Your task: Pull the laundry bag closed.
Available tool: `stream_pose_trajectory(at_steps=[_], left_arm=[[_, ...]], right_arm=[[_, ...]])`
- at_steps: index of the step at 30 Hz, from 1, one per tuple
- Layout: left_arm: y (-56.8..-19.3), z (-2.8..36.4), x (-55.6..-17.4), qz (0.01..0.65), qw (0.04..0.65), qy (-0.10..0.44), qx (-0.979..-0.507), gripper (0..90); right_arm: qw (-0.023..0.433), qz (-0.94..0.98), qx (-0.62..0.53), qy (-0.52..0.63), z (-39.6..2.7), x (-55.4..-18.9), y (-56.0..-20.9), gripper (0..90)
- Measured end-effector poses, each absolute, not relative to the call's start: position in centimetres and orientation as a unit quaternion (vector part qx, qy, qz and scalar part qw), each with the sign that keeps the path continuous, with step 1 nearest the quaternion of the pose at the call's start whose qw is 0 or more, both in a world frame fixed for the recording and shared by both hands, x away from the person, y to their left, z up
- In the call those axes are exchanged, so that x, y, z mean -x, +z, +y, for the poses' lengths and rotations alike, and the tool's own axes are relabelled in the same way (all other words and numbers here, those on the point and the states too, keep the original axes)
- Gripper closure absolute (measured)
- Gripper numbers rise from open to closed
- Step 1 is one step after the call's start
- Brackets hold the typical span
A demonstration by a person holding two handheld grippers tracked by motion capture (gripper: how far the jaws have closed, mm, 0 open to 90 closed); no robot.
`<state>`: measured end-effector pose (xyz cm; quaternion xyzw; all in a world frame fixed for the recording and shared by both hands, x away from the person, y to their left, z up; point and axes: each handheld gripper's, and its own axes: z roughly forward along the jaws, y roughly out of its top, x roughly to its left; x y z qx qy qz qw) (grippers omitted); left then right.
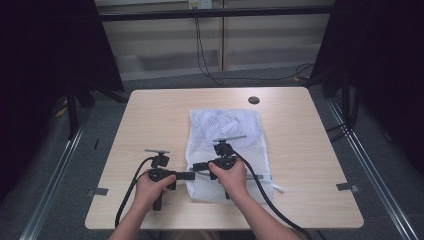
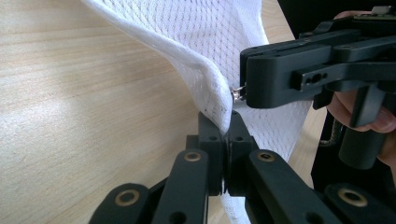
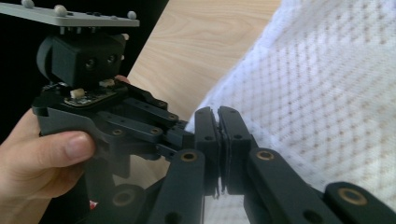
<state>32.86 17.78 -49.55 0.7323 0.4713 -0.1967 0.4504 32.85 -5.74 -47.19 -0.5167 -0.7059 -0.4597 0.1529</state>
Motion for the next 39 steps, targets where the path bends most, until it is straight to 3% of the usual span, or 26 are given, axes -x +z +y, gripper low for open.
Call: stream_pose_trajectory(at_steps=[39], left_arm=[[-49.4,17.8,-32.7,0.468,0.456,-0.192,-0.733,88.6]], right_arm=[[0.158,-0.703,0.524,-0.453,-8.1,-32.7,-47.5,87.4]])
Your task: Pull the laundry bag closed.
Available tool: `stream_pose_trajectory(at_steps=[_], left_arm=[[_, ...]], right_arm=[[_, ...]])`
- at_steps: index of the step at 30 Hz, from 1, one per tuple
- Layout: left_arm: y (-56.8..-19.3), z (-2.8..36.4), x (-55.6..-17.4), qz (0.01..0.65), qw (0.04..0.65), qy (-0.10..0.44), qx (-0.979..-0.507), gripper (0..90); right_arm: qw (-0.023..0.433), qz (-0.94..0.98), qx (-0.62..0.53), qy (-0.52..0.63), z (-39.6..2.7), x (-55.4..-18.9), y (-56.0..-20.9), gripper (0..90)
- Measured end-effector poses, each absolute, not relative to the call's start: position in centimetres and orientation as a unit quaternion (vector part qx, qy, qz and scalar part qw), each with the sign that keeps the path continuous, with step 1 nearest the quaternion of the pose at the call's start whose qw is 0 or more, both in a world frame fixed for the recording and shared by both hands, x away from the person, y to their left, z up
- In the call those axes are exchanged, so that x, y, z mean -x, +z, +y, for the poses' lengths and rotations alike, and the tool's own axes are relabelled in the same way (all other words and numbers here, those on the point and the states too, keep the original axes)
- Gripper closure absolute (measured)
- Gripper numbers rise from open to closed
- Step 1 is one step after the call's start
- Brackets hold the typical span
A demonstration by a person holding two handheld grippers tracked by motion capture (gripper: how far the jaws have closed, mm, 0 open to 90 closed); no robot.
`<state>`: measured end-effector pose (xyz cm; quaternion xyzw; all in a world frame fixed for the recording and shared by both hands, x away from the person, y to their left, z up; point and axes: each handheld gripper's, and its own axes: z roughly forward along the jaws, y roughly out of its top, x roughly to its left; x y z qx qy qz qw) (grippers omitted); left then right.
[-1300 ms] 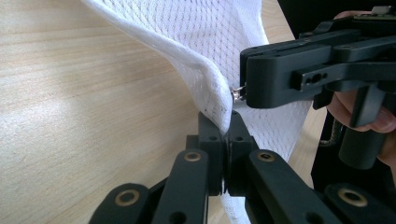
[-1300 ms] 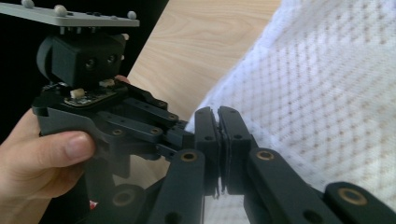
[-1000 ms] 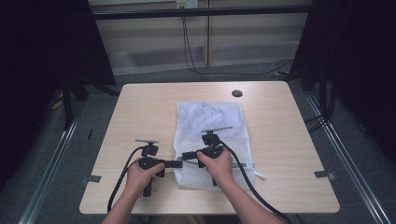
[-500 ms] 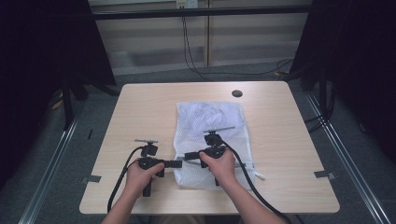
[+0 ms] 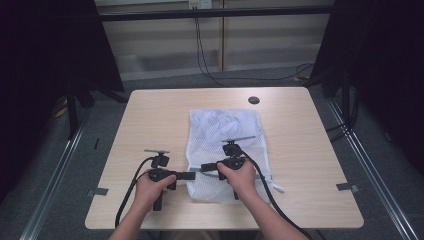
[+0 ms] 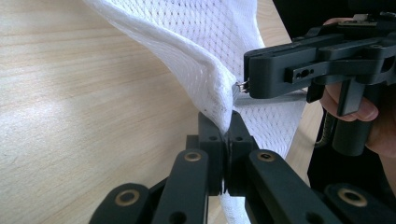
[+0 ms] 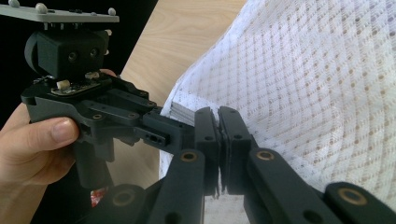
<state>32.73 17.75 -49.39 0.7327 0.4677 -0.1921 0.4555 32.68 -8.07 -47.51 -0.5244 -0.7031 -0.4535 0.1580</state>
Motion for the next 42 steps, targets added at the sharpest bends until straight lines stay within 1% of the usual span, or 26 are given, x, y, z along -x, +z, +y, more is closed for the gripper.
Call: stream_pose_trajectory(at_steps=[10,13,28,31,42], left_arm=[[-49.3,17.9,-32.8,0.468,0.455,-0.191,-0.733,88.6],[-49.3,17.9,-32.8,0.468,0.457,-0.19,-0.732,88.6],[-49.2,17.8,-32.7,0.472,0.457,-0.193,-0.729,88.6],[-49.2,18.0,-32.8,0.47,0.457,-0.189,-0.732,88.6],[-49.2,17.9,-32.7,0.47,0.457,-0.195,-0.729,88.6]], right_arm=[[0.153,-0.705,0.529,-0.447,-8.7,-32.6,-47.6,87.4],[0.159,-0.7,0.53,-0.452,-9.0,-32.7,-47.7,87.4],[0.159,-0.701,0.53,-0.45,-9.1,-32.6,-47.6,87.4],[0.153,-0.705,0.529,-0.447,-9.3,-32.7,-47.7,87.4],[0.159,-0.702,0.531,-0.448,-9.6,-32.6,-47.6,87.4]])
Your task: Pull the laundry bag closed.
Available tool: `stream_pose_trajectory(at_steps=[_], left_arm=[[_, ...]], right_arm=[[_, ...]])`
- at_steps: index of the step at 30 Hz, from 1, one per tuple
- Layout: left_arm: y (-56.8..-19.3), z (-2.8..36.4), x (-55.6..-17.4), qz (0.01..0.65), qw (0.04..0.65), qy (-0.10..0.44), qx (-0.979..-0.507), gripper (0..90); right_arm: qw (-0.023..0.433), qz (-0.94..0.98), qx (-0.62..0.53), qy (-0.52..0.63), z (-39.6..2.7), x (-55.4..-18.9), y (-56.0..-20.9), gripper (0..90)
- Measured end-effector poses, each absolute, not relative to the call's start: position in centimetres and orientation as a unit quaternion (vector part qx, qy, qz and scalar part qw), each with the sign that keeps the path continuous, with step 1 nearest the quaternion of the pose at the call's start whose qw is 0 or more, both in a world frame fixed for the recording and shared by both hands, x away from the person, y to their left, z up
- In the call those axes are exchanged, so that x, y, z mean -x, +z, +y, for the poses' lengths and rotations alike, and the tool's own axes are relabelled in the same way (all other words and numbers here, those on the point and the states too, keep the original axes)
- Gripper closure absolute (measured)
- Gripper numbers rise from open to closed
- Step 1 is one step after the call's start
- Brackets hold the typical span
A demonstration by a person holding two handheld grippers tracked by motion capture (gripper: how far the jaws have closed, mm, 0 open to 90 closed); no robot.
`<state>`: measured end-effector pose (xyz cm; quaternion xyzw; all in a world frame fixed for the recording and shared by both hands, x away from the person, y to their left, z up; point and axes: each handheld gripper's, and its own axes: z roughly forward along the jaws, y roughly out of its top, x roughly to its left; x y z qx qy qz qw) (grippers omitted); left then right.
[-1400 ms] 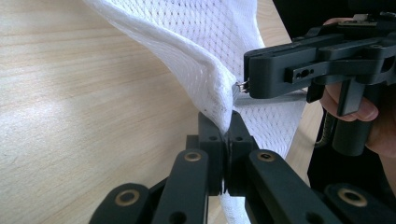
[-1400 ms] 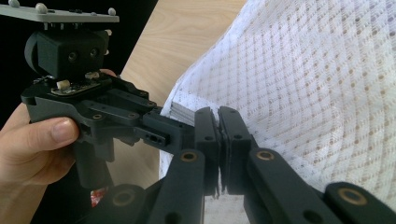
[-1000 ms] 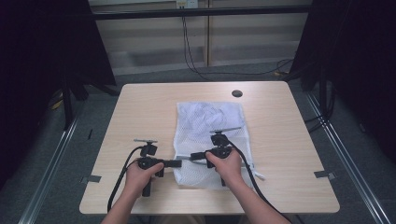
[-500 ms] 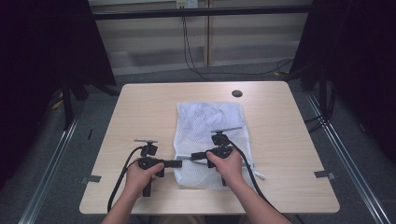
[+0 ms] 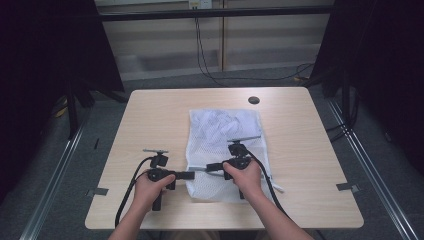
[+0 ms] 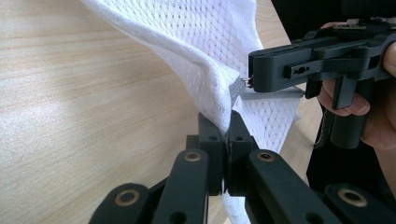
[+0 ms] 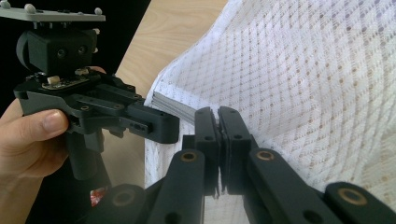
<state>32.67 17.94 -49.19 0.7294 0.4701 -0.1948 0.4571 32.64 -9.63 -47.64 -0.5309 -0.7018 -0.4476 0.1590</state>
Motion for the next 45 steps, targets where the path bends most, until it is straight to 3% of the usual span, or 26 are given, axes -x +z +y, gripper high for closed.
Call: stream_pose_trajectory(at_steps=[45], left_arm=[[-49.1,18.2,-32.6,0.467,0.456,-0.192,-0.733,88.6]], right_arm=[[0.163,-0.699,0.535,-0.447,-11.8,-32.4,-47.6,87.4]])
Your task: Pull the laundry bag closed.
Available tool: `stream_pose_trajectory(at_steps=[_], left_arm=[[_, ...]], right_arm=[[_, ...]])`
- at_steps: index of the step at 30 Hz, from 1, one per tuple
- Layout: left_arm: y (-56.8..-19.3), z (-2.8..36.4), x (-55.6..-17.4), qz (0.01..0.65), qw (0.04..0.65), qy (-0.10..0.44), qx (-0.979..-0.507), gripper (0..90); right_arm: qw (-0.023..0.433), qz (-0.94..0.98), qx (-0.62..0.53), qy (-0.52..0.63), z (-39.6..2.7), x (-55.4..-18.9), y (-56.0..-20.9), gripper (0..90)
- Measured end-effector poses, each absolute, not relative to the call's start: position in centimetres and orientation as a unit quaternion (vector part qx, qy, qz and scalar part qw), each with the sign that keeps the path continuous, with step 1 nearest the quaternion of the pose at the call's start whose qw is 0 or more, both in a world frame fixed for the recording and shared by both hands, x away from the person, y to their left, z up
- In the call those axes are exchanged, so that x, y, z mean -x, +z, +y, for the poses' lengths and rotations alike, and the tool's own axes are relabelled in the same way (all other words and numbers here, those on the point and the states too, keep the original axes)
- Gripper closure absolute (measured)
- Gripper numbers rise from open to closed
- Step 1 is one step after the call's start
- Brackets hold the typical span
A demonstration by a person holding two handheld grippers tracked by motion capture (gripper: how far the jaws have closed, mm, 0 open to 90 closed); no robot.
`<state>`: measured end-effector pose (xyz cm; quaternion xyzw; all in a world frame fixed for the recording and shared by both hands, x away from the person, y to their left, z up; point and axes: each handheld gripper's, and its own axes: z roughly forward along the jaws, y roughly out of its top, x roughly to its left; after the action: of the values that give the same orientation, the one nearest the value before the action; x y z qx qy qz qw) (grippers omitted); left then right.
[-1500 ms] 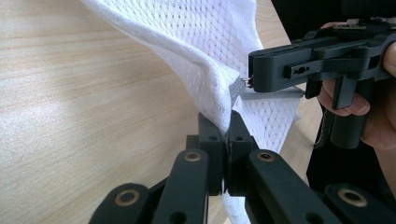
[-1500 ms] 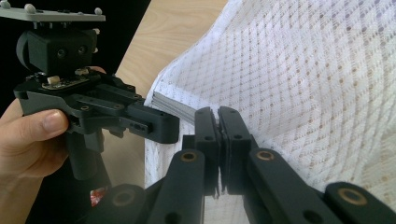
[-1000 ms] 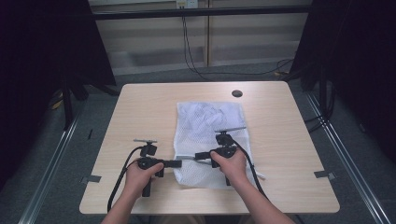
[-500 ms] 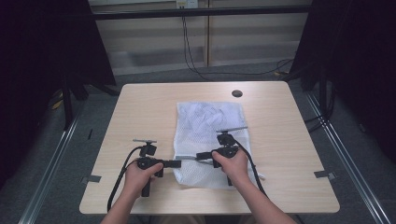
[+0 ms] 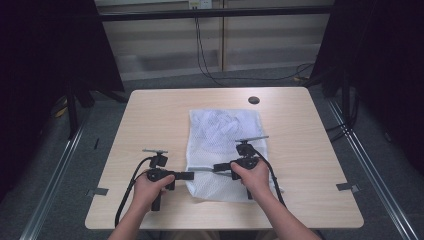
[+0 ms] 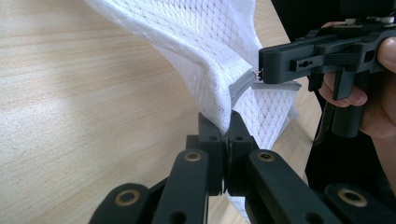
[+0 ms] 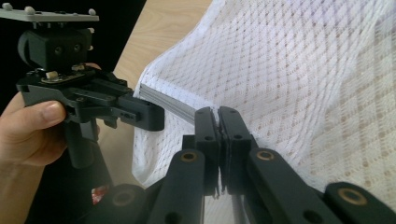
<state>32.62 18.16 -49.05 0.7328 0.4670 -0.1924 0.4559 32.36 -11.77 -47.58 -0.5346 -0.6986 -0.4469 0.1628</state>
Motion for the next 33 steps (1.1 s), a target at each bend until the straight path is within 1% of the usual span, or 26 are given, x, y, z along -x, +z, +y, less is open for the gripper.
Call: stream_pose_trajectory(at_steps=[7,17,33], left_arm=[[-49.1,17.9,-32.5,0.469,0.455,-0.201,-0.73,88.6],[-49.1,17.9,-32.5,0.464,0.453,-0.199,-0.735,88.6],[-49.1,18.0,-32.4,0.461,0.451,-0.201,-0.738,88.6]], right_arm=[[0.166,-0.696,0.535,-0.45,-12.2,-32.2,-47.7,87.4],[0.161,-0.696,0.537,-0.448,-13.0,-32.1,-47.7,87.4],[0.167,-0.69,0.539,-0.453,-13.9,-31.9,-47.9,87.4]])
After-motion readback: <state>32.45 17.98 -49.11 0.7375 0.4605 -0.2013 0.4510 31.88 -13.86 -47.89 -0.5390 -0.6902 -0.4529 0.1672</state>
